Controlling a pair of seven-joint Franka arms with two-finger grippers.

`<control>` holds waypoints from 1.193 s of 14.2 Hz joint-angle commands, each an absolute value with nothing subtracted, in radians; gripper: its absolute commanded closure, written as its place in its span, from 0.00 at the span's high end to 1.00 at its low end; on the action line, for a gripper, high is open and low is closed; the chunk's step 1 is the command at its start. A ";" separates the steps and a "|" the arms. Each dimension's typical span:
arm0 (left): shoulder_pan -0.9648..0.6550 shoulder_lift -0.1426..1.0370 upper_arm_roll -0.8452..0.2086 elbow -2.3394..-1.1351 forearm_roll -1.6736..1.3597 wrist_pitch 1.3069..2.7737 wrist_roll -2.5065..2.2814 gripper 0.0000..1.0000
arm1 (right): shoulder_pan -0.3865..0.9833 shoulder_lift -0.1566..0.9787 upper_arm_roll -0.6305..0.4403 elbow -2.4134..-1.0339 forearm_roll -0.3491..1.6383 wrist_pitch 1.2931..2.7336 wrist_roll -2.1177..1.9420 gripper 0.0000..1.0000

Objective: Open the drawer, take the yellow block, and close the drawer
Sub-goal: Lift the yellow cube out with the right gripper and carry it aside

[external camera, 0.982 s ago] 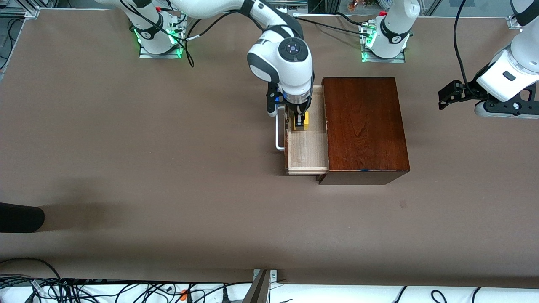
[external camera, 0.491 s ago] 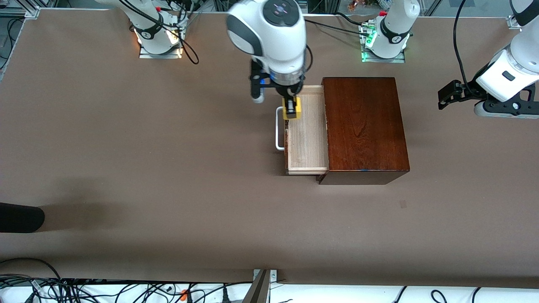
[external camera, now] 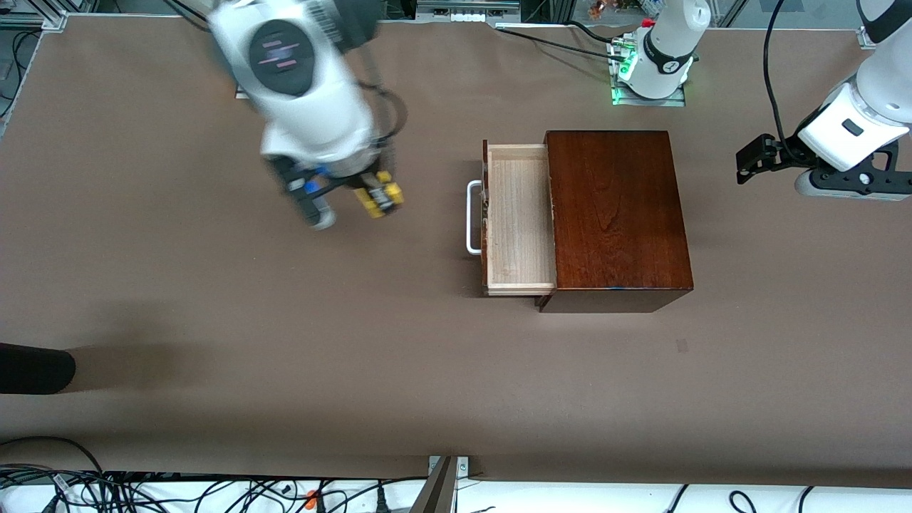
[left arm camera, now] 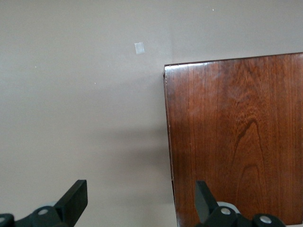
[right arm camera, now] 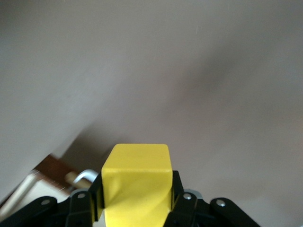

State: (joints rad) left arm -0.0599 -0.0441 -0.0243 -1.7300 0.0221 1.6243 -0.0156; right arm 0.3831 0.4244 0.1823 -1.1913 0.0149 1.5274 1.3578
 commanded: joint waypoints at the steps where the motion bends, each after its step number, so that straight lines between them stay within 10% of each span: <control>1: -0.063 -0.038 -0.051 -1.689 0.005 1.565 -0.002 1.00 | 0.330 0.232 0.103 -1.461 0.040 1.557 1.024 0.00; 12: -0.133 0.176 -0.297 -1.560 -0.144 1.537 0.151 1.00 | 0.330 0.051 -0.285 -2.124 0.041 2.121 0.051 0.00; 17: -0.267 0.334 -0.354 -1.534 -0.153 1.849 0.332 1.00 | 0.330 0.162 -0.288 -2.260 0.041 2.388 0.015 0.00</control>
